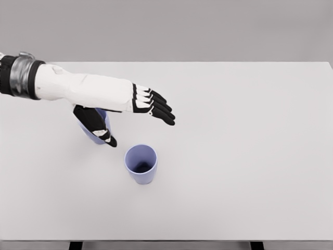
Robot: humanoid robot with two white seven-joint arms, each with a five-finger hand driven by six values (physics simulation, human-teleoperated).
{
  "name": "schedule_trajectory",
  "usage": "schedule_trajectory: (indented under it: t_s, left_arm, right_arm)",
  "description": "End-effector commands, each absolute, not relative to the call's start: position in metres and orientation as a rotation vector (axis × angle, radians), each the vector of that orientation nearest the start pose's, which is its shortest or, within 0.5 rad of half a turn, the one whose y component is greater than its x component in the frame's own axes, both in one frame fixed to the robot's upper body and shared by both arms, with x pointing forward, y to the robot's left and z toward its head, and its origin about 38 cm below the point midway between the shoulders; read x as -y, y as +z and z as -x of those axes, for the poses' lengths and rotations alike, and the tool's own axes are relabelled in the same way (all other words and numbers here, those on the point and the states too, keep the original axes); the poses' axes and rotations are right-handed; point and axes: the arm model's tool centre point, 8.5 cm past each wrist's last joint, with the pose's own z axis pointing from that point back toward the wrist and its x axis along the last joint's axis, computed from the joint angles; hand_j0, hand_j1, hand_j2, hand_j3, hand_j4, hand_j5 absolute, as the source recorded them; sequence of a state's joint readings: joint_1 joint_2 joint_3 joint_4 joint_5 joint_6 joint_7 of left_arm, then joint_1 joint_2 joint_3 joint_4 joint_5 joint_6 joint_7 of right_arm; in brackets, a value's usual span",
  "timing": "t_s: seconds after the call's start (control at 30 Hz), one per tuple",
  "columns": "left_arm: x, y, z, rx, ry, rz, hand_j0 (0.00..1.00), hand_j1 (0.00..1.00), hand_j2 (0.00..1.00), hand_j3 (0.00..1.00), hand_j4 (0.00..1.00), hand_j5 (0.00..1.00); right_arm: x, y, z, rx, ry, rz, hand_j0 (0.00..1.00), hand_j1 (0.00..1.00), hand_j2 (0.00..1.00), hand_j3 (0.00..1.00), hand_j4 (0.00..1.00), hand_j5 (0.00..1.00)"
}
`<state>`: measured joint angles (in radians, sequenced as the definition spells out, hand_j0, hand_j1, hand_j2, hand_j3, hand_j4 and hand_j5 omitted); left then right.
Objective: Place the right cup on the left cup with left arm
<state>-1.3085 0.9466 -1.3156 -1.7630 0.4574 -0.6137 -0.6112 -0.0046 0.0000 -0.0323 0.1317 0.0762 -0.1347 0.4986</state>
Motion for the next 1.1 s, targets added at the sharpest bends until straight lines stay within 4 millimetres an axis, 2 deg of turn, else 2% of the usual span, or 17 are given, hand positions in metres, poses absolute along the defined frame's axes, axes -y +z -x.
schedule_trajectory:
  t_s: [0.0,0.1,0.17,0.33,0.4,0.47,0.53,0.6,0.63,0.67,0.73,0.8,0.97,1.07]
  left_arm:
    - [-0.189,0.343,-0.373,-2.100,2.723,-0.527,1.00,1.00,1.00,1.00,1.00,1.00]
    - [-0.191,0.340,-0.373,-2.099,2.728,-0.512,1.00,1.00,1.00,1.00,1.00,1.00]
    - [-0.195,0.322,-0.371,-2.073,2.771,-0.511,1.00,1.00,1.00,1.00,1.00,1.00]
    - [-0.205,0.323,-0.372,-2.091,2.781,-0.458,1.00,1.00,1.00,1.00,1.00,1.00]
    - [-0.208,0.325,-0.372,-2.068,2.803,-0.432,1.00,1.00,1.00,1.00,1.00,1.00]
    - [-0.212,0.317,-0.372,-1.963,2.879,-0.370,1.00,1.00,1.00,1.00,1.00,1.00]
    - [-0.214,0.309,-0.371,-1.936,2.912,-0.395,1.00,1.00,1.00,1.00,1.00,1.00]
    - [-0.213,0.311,-0.371,-1.990,2.872,-0.399,1.00,1.00,1.00,1.00,1.00,1.00]
    - [-0.218,0.315,-0.372,-2.087,2.813,-0.382,1.00,1.00,1.00,1.00,1.00,1.00]
    - [-0.222,0.309,-0.371,-2.144,2.794,-0.396,1.00,1.00,1.00,1.00,1.00,1.00]
    - [-0.221,0.305,-0.370,-2.135,2.803,-0.410,1.00,1.00,1.00,1.00,1.00,1.00]
    - [-0.217,0.317,-0.372,-2.056,2.834,-0.378,1.00,1.00,1.00,1.00,1.00,1.00]
    - [-0.220,0.325,-0.374,-2.072,2.815,-0.330,1.00,1.00,1.00,1.00,1.00,1.00]
    - [-0.215,0.301,-0.371,-2.003,2.859,-0.344,1.00,1.00,1.00,1.00,1.00,1.00]
  right_arm:
    - [0.228,-0.250,0.030,-0.007,0.050,-0.421,1.00,1.00,1.00,1.00,1.00,1.00]
    - [0.228,-0.250,0.030,-0.006,0.046,-0.421,1.00,1.00,1.00,1.00,1.00,1.00]
    - [0.228,-0.250,0.030,-0.005,0.043,-0.421,1.00,1.00,1.00,1.00,1.00,1.00]
    - [0.228,-0.250,0.030,-0.005,0.045,-0.421,1.00,1.00,1.00,1.00,1.00,1.00]
    - [0.228,-0.250,0.030,-0.005,0.043,-0.421,1.00,1.00,1.00,1.00,1.00,1.00]
    - [0.228,-0.250,0.030,-0.006,0.046,-0.422,1.00,1.00,1.00,1.00,1.00,1.00]
    - [0.228,-0.250,0.030,-0.005,0.043,-0.421,1.00,1.00,1.00,1.00,1.00,1.00]
    - [0.228,-0.250,0.030,-0.005,0.043,-0.421,1.00,1.00,1.00,1.00,1.00,1.00]
    - [0.228,-0.250,0.030,-0.005,0.043,-0.421,1.00,1.00,1.00,1.00,1.00,1.00]
    - [0.228,-0.250,0.030,-0.005,0.043,-0.421,1.00,1.00,1.00,1.00,1.00,1.00]
    - [0.228,-0.250,0.030,-0.005,0.043,-0.421,1.00,1.00,1.00,1.00,1.00,1.00]
    - [0.228,-0.250,0.030,-0.005,0.043,-0.421,1.00,1.00,1.00,1.00,1.00,1.00]
    - [0.228,-0.250,0.030,-0.005,0.043,-0.421,1.00,1.00,1.00,1.00,1.00,1.00]
    - [0.228,-0.250,0.030,-0.005,0.043,-0.421,1.00,1.00,1.00,1.00,1.00,1.00]
